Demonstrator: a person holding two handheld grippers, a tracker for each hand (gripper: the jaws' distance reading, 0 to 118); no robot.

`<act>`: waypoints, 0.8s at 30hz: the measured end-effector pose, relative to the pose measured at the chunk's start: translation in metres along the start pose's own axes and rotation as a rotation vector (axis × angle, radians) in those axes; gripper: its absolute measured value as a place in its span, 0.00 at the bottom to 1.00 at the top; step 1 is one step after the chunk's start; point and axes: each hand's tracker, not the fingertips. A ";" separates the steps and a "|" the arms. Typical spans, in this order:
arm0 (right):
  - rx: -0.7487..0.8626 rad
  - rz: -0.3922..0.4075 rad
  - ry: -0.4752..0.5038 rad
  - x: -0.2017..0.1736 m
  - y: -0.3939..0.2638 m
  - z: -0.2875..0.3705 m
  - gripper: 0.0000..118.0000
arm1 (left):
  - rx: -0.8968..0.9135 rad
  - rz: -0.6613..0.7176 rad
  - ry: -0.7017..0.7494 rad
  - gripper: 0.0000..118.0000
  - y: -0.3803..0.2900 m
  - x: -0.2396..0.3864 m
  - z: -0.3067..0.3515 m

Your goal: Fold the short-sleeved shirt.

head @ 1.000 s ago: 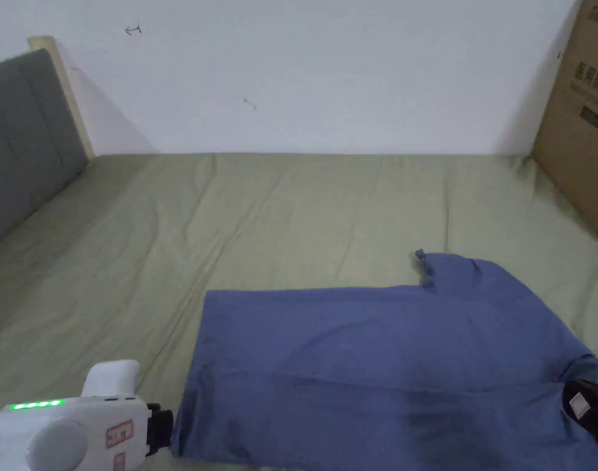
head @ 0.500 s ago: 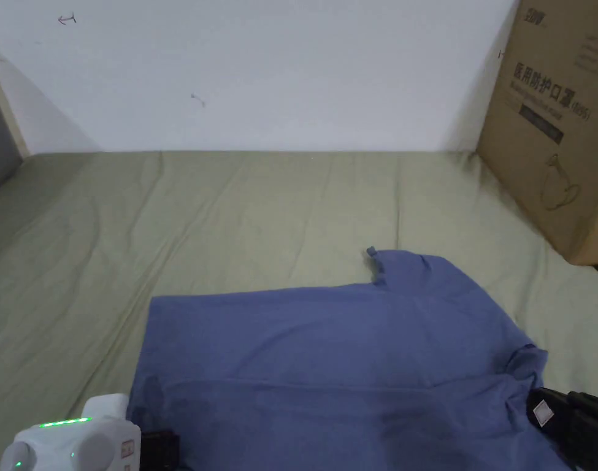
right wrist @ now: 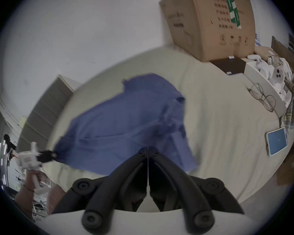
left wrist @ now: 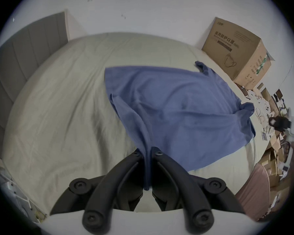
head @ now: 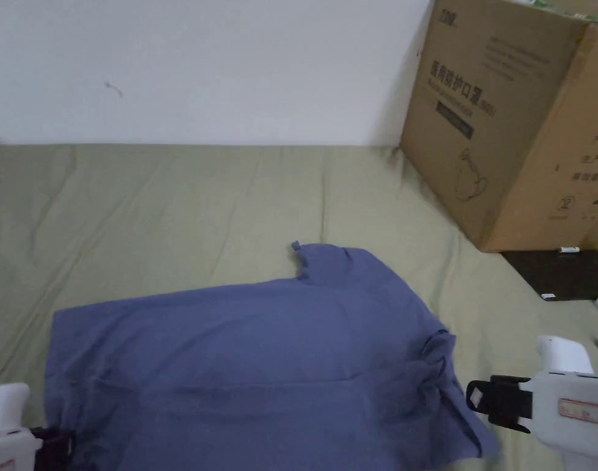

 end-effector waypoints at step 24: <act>-0.252 0.279 -0.126 0.007 0.000 -0.048 0.06 | -0.061 -0.048 0.104 0.06 0.007 -0.008 0.013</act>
